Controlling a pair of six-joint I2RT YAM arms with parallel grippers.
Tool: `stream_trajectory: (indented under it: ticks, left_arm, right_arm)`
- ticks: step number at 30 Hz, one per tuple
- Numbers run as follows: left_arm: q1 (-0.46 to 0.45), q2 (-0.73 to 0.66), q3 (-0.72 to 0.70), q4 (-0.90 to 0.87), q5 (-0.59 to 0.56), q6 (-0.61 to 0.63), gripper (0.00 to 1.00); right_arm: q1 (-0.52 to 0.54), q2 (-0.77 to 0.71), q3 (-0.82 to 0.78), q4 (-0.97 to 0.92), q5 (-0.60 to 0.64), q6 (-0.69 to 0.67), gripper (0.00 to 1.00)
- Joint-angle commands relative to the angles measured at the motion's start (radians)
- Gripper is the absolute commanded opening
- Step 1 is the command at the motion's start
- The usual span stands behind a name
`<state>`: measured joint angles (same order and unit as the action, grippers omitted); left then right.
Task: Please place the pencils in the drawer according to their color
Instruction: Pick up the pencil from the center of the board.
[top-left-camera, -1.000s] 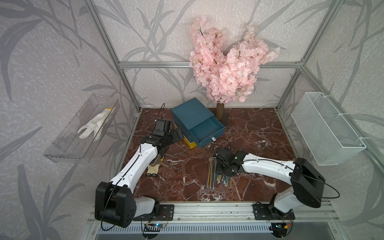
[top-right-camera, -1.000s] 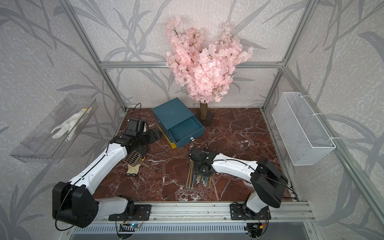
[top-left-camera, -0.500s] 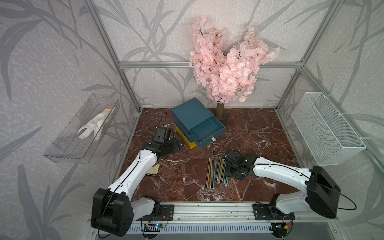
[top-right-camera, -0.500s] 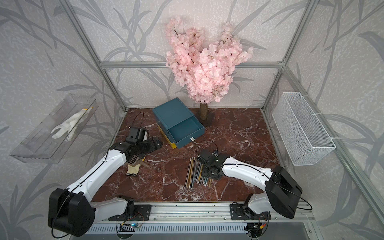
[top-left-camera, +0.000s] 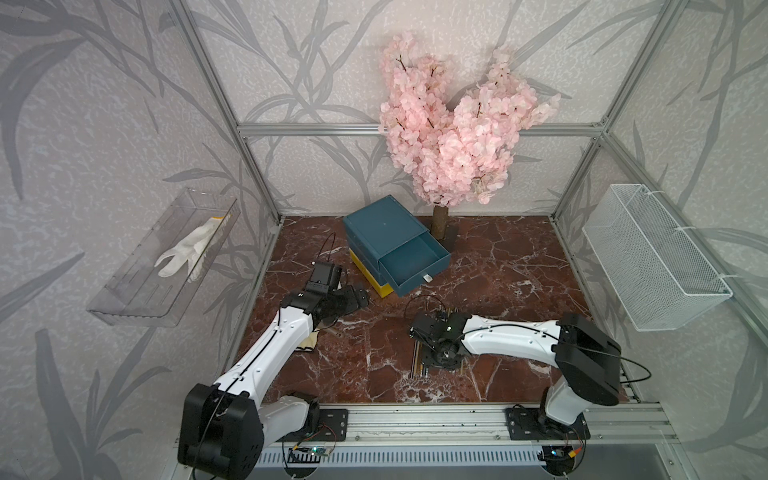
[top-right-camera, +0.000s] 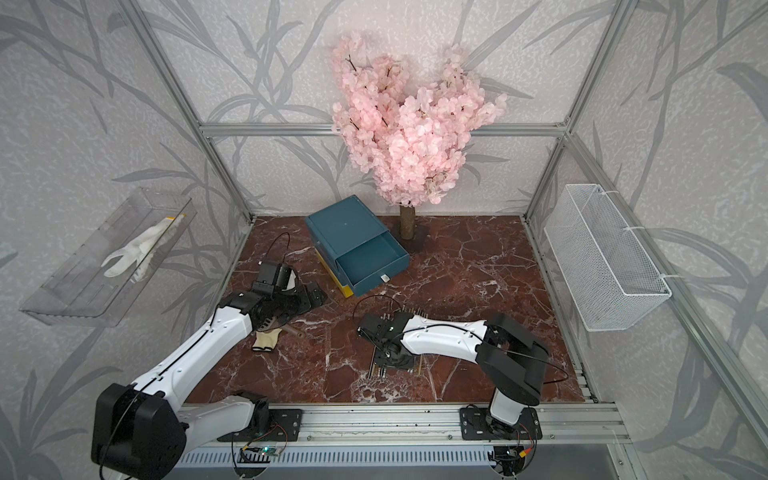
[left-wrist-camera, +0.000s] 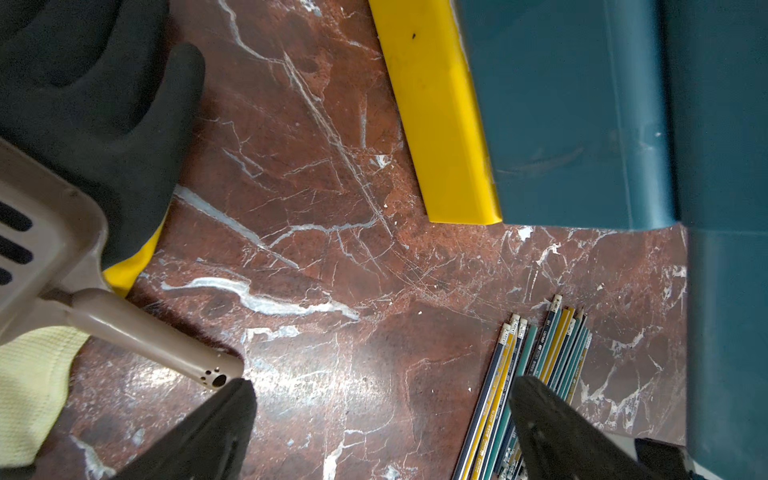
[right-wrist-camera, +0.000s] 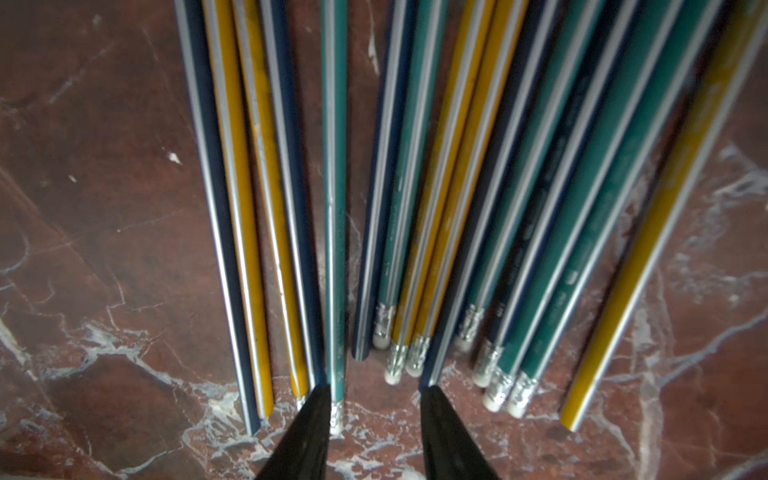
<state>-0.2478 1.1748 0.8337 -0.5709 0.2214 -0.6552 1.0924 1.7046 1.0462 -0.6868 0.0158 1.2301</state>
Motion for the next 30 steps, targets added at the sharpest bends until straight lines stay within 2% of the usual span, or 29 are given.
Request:
stream_trajectory:
  ticks: [1, 10, 30]
  left_arm:
    - [-0.005, -0.021, -0.010, 0.020, 0.008, -0.001, 1.00]
    - [-0.004, -0.052, -0.008, 0.022, 0.007, 0.006, 1.00]
    - [-0.004, -0.082, -0.034, 0.033, 0.004, 0.005, 1.00]
  right_arm:
    - [0.009, 0.037, 0.027, -0.033, -0.018, 0.011, 0.36]
    - [0.009, 0.084, 0.054, -0.036, -0.036, -0.005, 0.30]
    - [0.010, 0.120, 0.020, -0.042, -0.092, -0.001, 0.23]
